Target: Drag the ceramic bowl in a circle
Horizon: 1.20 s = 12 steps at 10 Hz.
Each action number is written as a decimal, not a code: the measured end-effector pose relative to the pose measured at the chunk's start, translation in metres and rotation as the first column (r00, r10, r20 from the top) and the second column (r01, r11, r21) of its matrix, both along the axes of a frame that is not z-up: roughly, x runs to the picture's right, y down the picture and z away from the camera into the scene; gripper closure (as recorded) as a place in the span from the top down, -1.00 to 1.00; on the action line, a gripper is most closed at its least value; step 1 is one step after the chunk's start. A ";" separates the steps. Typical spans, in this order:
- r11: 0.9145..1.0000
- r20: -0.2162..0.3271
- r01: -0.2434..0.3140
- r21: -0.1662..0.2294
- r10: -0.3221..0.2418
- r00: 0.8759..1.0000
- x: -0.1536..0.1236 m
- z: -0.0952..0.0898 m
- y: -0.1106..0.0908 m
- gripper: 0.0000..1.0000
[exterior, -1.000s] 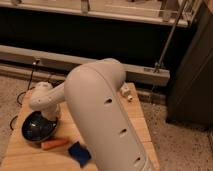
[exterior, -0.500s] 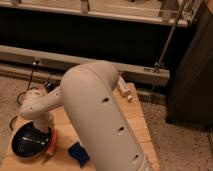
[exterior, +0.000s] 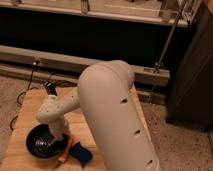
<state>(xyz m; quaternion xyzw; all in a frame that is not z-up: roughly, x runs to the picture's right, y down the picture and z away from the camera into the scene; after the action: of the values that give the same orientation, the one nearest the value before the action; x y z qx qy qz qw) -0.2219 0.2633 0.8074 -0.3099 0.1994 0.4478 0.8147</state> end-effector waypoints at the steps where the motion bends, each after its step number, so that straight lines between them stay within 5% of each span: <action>1: 1.000 -0.050 -0.013 0.000 0.013 0.999 0.023 0.001 0.002 -0.70; 4: 0.995 -0.185 -0.080 0.064 0.090 0.979 0.079 0.010 -0.024 -0.70; 7: 0.979 -0.250 -0.146 0.141 0.178 0.952 0.102 0.027 -0.063 -0.70; 10: 0.969 -0.257 -0.171 0.176 0.213 0.943 0.082 0.050 -0.086 -0.70; 12: 0.967 -0.231 -0.171 0.187 0.213 0.949 0.053 0.063 -0.097 -0.70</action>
<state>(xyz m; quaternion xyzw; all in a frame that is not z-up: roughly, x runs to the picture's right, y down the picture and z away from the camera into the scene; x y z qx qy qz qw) -0.1686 0.1666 0.8709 -0.2008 0.2314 0.5754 0.7583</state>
